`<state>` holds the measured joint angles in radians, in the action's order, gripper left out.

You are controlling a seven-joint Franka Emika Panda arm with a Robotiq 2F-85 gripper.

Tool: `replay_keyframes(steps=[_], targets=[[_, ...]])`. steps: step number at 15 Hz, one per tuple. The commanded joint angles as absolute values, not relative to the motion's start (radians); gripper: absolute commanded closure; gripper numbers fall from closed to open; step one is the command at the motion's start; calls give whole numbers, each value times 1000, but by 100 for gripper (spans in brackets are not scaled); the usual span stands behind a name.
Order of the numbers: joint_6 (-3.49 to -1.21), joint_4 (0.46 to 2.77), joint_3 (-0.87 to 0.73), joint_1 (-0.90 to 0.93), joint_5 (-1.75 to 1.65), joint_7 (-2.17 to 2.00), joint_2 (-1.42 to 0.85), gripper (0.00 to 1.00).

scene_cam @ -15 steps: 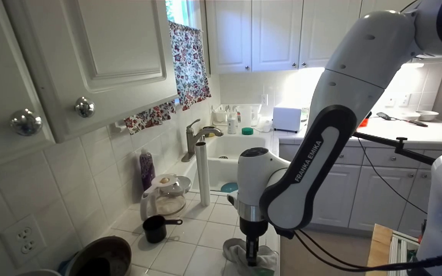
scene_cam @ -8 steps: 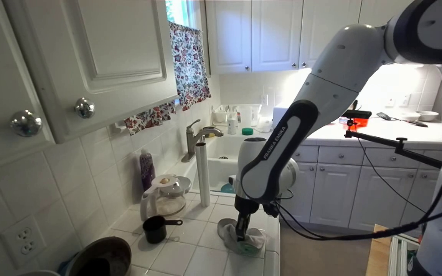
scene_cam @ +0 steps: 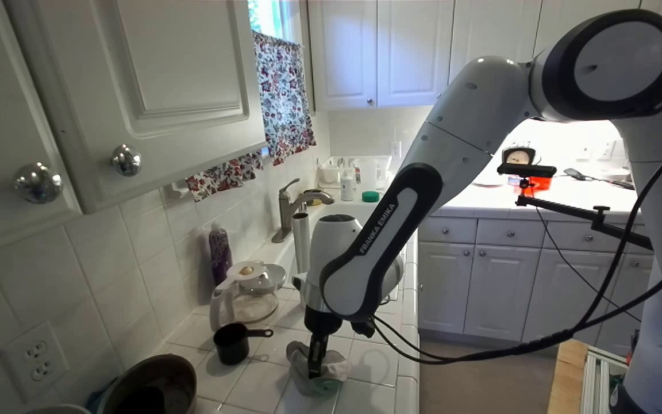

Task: Use the white towel to clean the surface

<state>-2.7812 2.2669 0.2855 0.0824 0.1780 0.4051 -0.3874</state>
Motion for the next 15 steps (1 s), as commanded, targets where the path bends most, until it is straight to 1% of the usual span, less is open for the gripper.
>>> replay_keyframes(steps=[1,8,15], targets=[[-2776,2218,297,111,106,384,-464,97],[-2891,2357,341,-18,216,406,-390,97],[-3087,2528,481,-269,342,414,-303,97]])
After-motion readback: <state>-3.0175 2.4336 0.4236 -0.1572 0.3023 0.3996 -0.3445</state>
